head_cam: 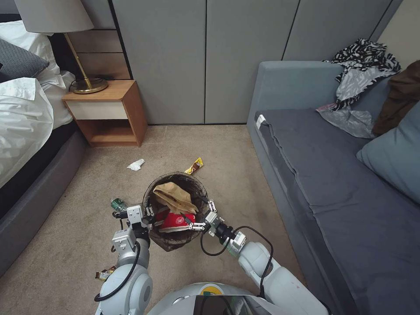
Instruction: Pick up the trash bin, then pick up the garbage from the floor and place it into the trash bin.
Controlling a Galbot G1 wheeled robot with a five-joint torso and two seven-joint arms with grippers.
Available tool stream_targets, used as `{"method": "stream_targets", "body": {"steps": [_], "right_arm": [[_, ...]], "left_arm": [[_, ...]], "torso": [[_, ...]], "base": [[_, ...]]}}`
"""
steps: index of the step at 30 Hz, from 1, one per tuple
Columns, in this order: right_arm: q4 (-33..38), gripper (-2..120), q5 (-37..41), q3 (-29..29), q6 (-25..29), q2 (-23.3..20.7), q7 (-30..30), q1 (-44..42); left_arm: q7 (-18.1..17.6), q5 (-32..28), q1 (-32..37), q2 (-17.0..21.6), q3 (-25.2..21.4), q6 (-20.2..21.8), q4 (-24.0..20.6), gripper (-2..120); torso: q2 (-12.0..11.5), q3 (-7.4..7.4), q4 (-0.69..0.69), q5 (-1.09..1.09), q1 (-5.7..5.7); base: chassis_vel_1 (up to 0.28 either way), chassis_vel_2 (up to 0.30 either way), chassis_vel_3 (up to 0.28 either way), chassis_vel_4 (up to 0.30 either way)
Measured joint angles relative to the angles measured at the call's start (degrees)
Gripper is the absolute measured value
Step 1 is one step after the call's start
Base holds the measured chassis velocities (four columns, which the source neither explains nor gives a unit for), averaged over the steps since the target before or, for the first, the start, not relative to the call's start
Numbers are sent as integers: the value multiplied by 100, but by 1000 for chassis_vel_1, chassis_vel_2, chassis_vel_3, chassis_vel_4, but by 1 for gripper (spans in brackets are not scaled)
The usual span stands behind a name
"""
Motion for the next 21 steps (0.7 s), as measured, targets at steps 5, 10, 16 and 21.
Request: {"method": "stream_targets", "body": {"steps": [5,10,16,21], "right_arm": [[115,99,-27,37,17,-32,-34,-79],[273,100,-50,90,25,-59,-58,-173],[388,100,-68,133,35,-87,-80,-268],[445,100,-79,158,49,-106,-86,-311]], "left_arm": [[-2,-6,-26,-7,-29,-1,45,3],[-2,-7,-48,-12,-39,-5,96,3],[-17,-18,-77,-16,-39,-5,128,3],[-61,-86,-91,-16,-37,35,136,3]], "torso": [[0,0,0,0,0],[0,0,0,0,0],[0,0,0,0,0],[0,0,0,0,0]], "base": [[0,0,0,0],[0,0,0,0],[0,0,0,0],[0,0,0,0]]}}
